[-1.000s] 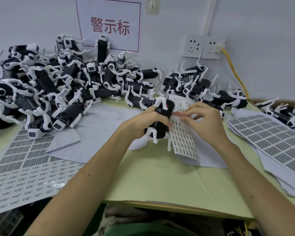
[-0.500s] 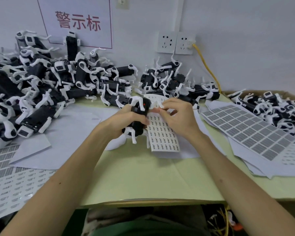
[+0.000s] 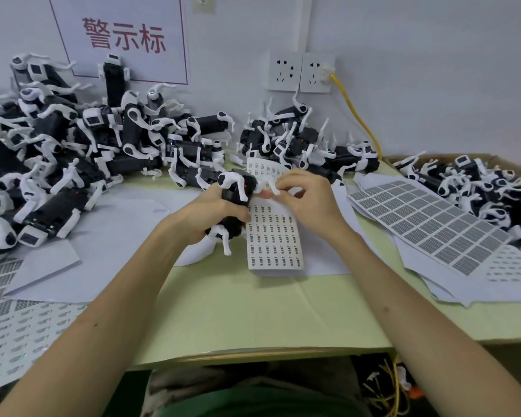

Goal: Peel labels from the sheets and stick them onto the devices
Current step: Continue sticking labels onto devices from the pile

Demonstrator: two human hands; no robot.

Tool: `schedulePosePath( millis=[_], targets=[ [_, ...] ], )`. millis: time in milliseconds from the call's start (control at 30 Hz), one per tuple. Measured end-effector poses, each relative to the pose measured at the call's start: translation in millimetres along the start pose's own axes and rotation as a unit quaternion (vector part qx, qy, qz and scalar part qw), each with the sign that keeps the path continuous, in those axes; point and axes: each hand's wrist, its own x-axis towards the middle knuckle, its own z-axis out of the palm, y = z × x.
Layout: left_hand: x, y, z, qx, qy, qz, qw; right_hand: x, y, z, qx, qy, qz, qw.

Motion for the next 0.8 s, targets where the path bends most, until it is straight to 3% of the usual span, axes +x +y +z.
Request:
schedulePosePath(
  millis=[400, 667, 800],
  targets=[
    [-2.4, 5.2, 1.7, -0.028, 0.014, 0.004, 0.999, -1.9, -8.5, -4.7, 0.060, 0.012, 0.012, 0.998],
    [-6.0, 6.4, -1.2, -0.081, 0.059, -0.011, 0.995, -1.3, -10.3, -2.4, 0.049, 0.013, 0.008, 0.999],
    [-2.0, 3.2, -4.2, -0.074, 0.040, -0.005, 0.996, -1.2, -9.6, -1.1, 0.036, 0.029, -0.004, 0.999]
  ],
)
